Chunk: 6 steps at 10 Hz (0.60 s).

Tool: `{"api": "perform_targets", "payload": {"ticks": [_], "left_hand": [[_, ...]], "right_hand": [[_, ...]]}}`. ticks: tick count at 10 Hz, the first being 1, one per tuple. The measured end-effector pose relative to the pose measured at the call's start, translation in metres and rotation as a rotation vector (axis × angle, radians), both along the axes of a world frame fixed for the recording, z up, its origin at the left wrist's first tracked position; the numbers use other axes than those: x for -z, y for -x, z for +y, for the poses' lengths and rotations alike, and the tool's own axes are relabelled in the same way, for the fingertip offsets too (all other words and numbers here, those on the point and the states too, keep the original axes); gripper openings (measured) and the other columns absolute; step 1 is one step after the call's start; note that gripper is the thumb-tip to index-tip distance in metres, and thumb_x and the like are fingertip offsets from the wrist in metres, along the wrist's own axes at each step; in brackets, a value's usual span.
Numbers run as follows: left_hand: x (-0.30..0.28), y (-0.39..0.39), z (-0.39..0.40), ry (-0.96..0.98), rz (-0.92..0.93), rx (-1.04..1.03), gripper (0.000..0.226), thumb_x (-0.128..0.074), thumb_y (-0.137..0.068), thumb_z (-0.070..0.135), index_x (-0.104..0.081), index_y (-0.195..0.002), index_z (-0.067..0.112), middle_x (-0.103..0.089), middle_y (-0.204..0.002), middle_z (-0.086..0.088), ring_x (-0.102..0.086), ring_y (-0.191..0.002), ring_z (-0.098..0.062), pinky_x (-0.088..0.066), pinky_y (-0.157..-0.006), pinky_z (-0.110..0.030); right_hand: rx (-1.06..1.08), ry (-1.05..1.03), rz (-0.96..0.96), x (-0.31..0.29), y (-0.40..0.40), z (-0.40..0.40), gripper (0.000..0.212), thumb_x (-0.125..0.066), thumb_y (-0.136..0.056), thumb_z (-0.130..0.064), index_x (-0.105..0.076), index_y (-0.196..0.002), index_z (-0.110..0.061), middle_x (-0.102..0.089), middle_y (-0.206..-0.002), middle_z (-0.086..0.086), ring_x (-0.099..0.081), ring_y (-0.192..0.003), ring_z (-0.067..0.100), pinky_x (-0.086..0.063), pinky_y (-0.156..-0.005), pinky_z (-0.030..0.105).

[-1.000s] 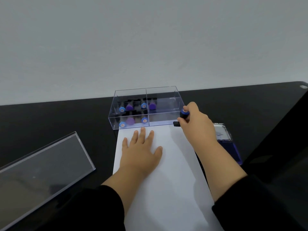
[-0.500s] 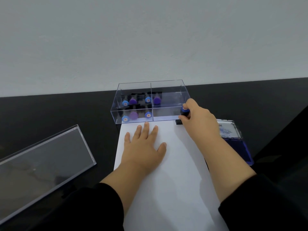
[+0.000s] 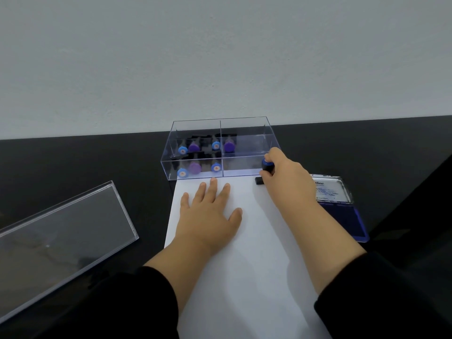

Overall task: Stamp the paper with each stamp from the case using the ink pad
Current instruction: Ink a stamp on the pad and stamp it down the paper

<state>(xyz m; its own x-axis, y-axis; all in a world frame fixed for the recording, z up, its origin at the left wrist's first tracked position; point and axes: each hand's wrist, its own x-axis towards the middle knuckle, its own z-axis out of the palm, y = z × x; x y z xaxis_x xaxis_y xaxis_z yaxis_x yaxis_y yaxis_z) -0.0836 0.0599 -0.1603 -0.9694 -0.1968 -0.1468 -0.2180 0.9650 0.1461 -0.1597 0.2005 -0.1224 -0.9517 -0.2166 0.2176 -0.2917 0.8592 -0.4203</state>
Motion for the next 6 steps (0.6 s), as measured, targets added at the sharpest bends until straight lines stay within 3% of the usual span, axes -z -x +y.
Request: {"api": "perform_targets", "payload": {"ticks": [4, 6], "left_hand": [[0.0, 0.0, 0.001, -0.004, 0.003, -0.004, 0.061, -0.019, -0.097, 0.054, 0.004, -0.15, 0.035, 0.015, -0.158, 0.007, 0.014, -0.146, -0.014, 0.01, -0.116, -0.044], [-0.001, 0.0, 0.0, -0.001, -0.003, -0.002, 0.061, -0.019, -0.097, 0.054, 0.004, -0.15, 0.036, 0.016, -0.158, 0.008, 0.014, -0.146, -0.014, 0.009, -0.116, -0.043]], "right_hand": [[-0.011, 0.025, 0.013, 0.002, 0.001, 0.001, 0.018, -0.048, -0.097, -0.023, -0.045, -0.114, -0.019, -0.062, -0.097, 0.005, -0.048, -0.076, 0.021, -0.04, -0.061, 0.03], [0.06, 0.448, 0.022, -0.002, 0.002, 0.016, 0.019, -0.057, -0.092, -0.023, -0.047, -0.108, -0.02, -0.06, -0.088, 0.0, -0.057, -0.081, 0.019, -0.043, -0.062, 0.027]]}}
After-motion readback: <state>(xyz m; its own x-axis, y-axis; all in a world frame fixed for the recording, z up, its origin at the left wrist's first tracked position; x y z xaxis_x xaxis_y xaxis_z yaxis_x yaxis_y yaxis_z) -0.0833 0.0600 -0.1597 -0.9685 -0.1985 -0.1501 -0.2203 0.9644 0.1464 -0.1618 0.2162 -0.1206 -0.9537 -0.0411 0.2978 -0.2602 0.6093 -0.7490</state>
